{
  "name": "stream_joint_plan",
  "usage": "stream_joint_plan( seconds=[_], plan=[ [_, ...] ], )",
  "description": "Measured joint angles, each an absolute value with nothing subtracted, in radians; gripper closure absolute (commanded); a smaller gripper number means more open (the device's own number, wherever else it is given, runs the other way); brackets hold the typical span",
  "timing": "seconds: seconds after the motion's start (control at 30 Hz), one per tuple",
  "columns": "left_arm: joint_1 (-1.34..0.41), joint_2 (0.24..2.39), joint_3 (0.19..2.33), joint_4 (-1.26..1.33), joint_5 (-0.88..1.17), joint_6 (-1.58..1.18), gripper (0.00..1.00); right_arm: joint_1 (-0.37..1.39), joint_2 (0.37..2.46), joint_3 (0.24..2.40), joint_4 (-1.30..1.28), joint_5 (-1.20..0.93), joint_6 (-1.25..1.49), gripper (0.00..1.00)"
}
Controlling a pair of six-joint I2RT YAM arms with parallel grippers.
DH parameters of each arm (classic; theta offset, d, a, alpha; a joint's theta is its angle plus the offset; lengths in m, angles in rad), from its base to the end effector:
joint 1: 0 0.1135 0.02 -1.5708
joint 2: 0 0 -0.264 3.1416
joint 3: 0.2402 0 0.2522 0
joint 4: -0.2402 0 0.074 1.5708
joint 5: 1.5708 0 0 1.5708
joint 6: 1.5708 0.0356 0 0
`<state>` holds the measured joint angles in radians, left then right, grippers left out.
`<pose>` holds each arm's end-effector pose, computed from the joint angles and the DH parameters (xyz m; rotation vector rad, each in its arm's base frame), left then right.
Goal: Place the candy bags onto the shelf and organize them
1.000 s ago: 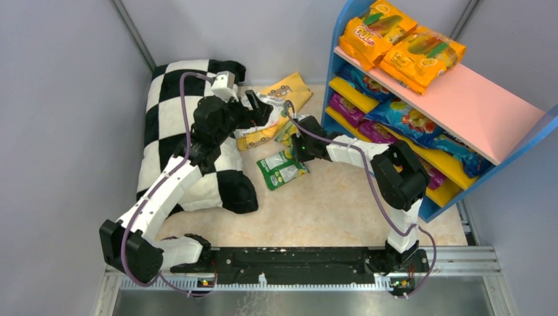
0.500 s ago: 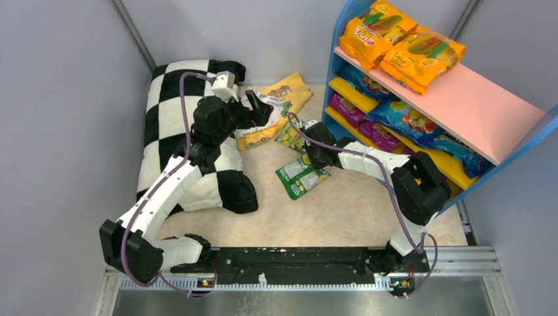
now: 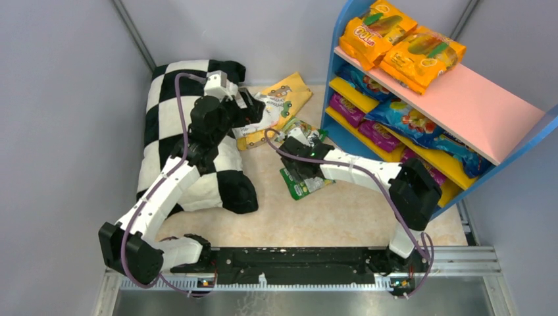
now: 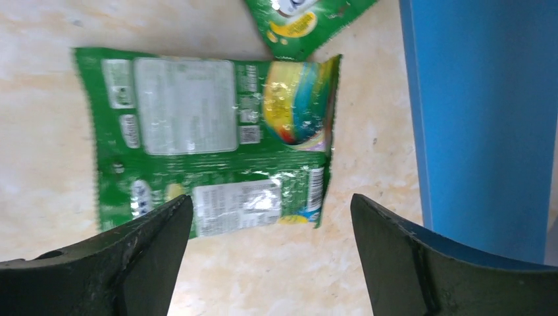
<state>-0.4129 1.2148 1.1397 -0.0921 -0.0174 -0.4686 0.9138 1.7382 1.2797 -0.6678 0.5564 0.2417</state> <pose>0.2611 -0.1137 0.3842 -0.0626 1.7790 -0.6280 0.2317 0.2696 0.2251 -0.6614 2.3752 -0.2850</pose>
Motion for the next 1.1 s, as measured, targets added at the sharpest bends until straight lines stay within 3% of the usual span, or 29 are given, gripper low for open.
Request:
stream_joint_plan(
  seconds=[0.2,0.43,0.87,1.1],
  plan=[
    [-0.375,1.164,1.141,-0.153,-0.208,-0.481,0.02,1.053,1.822,1.392,-0.75,0.595,0.35,0.1],
    [-0.358,1.145,1.143,-0.211,-0.389,-0.521,0.02,1.149,2.1,1.624,-0.897,0.699,0.422,0.12],
    [-0.353,1.145,1.143,-0.234,-0.413,-0.53,0.02,1.219,2.26,1.696,-1.11,0.944,0.471,0.28],
    [-0.352,1.145,1.143,-0.235,-0.411,-0.53,0.02,1.21,2.3,1.682,-1.126,1.074,0.492,0.3]
  ],
)
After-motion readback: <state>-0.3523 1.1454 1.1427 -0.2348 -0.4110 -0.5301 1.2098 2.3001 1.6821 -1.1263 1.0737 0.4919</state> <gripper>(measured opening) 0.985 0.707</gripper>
